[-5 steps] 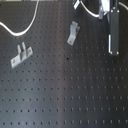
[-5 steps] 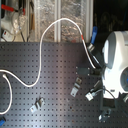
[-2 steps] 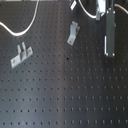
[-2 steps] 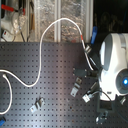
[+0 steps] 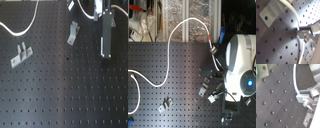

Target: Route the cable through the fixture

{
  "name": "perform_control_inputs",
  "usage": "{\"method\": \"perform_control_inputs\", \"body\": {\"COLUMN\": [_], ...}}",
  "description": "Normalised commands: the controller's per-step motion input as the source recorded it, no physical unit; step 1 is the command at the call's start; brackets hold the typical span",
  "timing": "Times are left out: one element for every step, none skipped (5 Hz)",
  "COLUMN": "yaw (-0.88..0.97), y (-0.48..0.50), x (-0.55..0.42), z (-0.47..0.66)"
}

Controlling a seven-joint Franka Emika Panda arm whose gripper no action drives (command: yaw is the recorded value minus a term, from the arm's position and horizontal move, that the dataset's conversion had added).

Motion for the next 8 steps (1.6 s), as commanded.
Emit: {"method": "perform_control_inputs", "body": {"yaw": [0.06, 0.0, 0.0, 0.0, 0.0, 0.0, 0.0, 0.0], "y": [0.017, 0.004, 0.001, 0.019, 0.015, 0.014, 0.014, -0.03], "x": [-0.222, -0.059, 0.0, -0.125, -0.04, 0.007, 0.007, 0.045], "z": [0.25, 0.03, 0.03, 0.4, 0.41, 0.47, 0.47, 0.45]}}
